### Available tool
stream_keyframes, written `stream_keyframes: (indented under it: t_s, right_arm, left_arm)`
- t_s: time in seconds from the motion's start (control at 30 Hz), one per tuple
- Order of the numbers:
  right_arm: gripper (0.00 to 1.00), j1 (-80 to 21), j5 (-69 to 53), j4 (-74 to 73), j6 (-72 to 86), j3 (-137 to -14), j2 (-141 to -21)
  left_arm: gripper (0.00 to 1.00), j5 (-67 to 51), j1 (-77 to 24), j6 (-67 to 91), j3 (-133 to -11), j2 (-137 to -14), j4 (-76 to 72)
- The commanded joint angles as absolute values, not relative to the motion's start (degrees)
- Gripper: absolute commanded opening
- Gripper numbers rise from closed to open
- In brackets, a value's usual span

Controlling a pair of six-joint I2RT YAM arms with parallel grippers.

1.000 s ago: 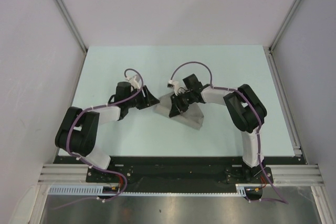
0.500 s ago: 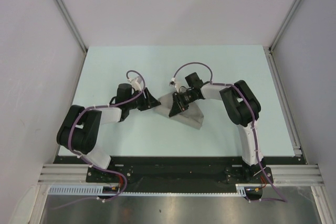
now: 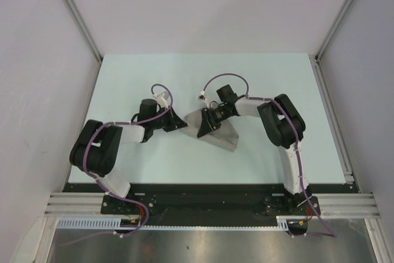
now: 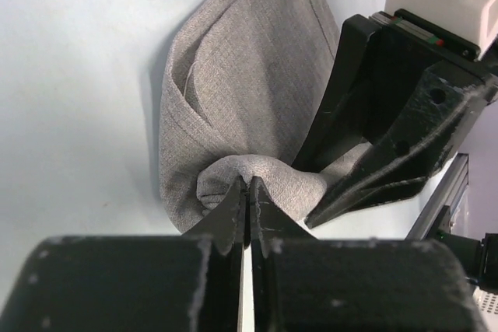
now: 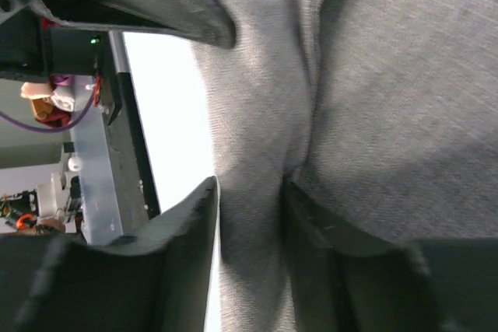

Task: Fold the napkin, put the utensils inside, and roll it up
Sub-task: Roll the napkin with the utensil

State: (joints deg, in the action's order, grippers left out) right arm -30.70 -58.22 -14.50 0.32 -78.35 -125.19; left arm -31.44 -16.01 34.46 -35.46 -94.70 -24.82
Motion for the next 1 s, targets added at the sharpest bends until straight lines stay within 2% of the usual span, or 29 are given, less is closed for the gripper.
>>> stream_keyframes:
  t_s: [0.0,0.23,0.43,0.57,0.7,0.97]
  right_arm:
    - [0.48,-31.9,-49.3,-18.1,-0.3,-76.6,-123.5]
    - [0.6,-32.5,-37.0,-12.5,2.5,-71.1,-110.3]
    - [0.64,-39.4,-14.3,-6.2,-2.3,-62.9,-99.3]
    - [0.66,-45.7,-4.0,-3.0,-5.5,-59.5,-95.3]
    - [0.67,-48.7,-0.4,-1.1,-7.5,-58.4,-95.4]
    - [0.64,-48.0,-2.3,-1.1,-7.8,-59.1,-100.2]
  left_arm:
    - [0.0,-28.9,-16.3,33.1,-38.9,-95.4,-21.0]
    - [0.0,-27.8,-16.3,33.7,-41.8,-98.1,-17.9]
    - [0.0,-27.5,-16.2,35.1,-42.5,-99.5,-17.2]
    - [0.0,-27.2,-16.2,35.3,-42.9,-98.8,-16.2]
    - [0.0,-26.7,-16.0,34.6,-43.4,-98.4,-14.6]
    - [0.0,-27.2,-15.7,33.0,-44.9,-99.3,-12.8]
